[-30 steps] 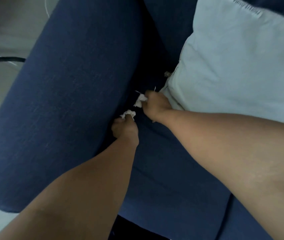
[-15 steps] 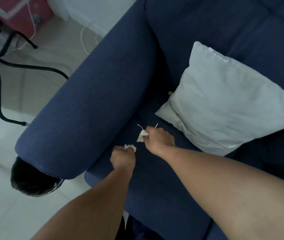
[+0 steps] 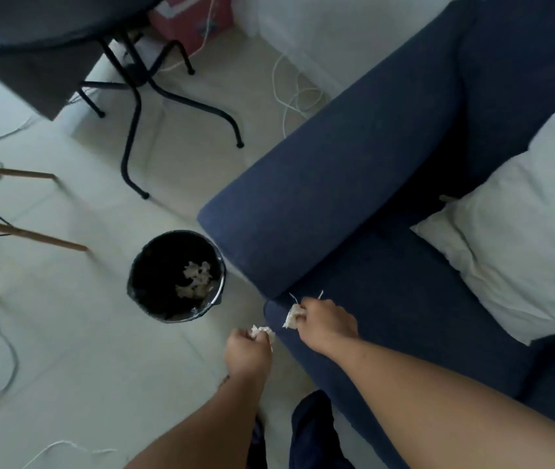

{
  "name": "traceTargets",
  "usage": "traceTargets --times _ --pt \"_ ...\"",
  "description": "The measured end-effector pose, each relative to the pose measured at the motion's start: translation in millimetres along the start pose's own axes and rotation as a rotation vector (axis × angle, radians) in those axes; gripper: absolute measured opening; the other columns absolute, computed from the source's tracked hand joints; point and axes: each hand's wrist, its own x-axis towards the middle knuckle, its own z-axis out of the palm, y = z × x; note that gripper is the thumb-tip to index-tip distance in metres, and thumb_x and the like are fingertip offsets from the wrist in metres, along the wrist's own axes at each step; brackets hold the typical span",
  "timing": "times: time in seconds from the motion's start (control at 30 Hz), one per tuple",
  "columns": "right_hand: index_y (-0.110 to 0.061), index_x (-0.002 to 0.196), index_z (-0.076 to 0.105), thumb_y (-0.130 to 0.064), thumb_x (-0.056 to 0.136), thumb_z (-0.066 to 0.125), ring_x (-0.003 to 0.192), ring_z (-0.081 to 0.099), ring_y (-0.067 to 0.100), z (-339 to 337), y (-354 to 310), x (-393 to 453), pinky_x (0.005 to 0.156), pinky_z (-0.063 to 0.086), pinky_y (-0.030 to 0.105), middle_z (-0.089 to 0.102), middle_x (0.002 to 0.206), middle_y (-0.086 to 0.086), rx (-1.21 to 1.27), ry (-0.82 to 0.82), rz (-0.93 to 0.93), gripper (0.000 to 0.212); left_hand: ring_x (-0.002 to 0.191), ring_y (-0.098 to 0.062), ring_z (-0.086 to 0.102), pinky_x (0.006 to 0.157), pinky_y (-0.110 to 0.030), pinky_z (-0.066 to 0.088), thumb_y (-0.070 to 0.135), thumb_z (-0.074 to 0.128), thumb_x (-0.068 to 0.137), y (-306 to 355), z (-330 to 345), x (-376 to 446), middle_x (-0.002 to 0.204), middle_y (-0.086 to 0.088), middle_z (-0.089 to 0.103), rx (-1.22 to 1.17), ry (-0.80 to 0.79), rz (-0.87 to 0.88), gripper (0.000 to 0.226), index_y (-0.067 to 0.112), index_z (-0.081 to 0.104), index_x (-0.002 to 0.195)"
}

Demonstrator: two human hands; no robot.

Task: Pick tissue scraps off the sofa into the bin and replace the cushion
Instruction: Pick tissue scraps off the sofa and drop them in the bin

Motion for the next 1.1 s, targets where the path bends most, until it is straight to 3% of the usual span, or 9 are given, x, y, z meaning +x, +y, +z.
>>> traceTargets --times 0.17,0.3,0.5,0.73,0.9,1.1 --pt "-0.027 0.121 0.062 -0.034 0.097 0.049 0.117 0.061 0.035 44.8 -75.7 -8.4 0.083 0.046 0.036 0.065 0.128 0.007 -0.111 -0.074 -0.049 0.029 0.083 -0.031 0.063 0.074 -0.031 0.044 0.024 0.065 0.091 -34.2 -65.3 35.1 0.078 -0.004 0.064 -0.03 0.047 -0.05 0.015 0.01 0.06 0.086" --pt "-0.029 0.124 0.062 -0.033 0.096 0.05 0.118 0.061 0.034 70.4 -129.5 -7.6 0.084 0.046 0.035 0.065 0.13 0.006 -0.185 -0.105 -0.112 0.03 0.075 -0.031 0.069 0.076 -0.039 0.057 0.03 0.066 0.087 -63.4 -100.6 61.1 0.077 -0.006 0.069 -0.092 0.057 -0.09 0.018 0.016 0.057 0.082" --pt "-0.03 0.115 0.064 -0.027 0.095 0.049 0.113 0.062 0.033 91.1 -188.3 0.5 0.076 0.042 0.032 0.065 0.126 0.003 -0.202 -0.107 -0.169 0.026 0.086 -0.03 0.064 0.072 -0.031 0.044 0.025 0.063 0.091 -79.8 -141.1 84.0 0.085 -0.005 0.068 -0.132 0.124 -0.156 0.014 0.015 0.058 0.082" --pt "-0.022 0.111 0.062 -0.025 0.097 0.05 0.108 0.059 0.036 85.6 -238.5 33.1 0.075 0.042 0.034 0.056 0.126 0.007 -0.184 -0.006 -0.26 0.019 0.078 -0.026 0.061 0.066 -0.029 0.04 0.027 0.064 0.091 -61.7 -178.1 129.9 0.081 -0.002 0.064 -0.123 0.189 -0.085 0.014 0.015 0.059 0.088" --pt "-0.021 0.09 0.055 -0.019 0.095 0.053 0.092 0.058 0.035 70.6 -261.1 57.8 0.067 0.042 0.035 0.064 0.111 0.009 -0.189 0.034 -0.299 0.006 0.08 -0.029 0.06 0.066 -0.029 0.042 0.026 0.064 0.087 -30.9 -193.7 158.4 0.087 -0.004 0.064 -0.1 0.202 -0.007 0.012 0.015 0.059 0.09" --pt "-0.023 0.098 0.058 -0.018 0.095 0.052 0.091 0.054 0.033 62.4 -277.0 68.9 0.07 0.042 0.034 0.065 0.113 0.01 -0.174 0.055 -0.299 0.009 0.082 -0.023 0.058 0.067 -0.028 0.04 0.026 0.065 0.089 -15.6 -202.0 171.5 0.096 -0.001 0.064 -0.051 0.193 0.048 0.016 0.017 0.06 0.1"
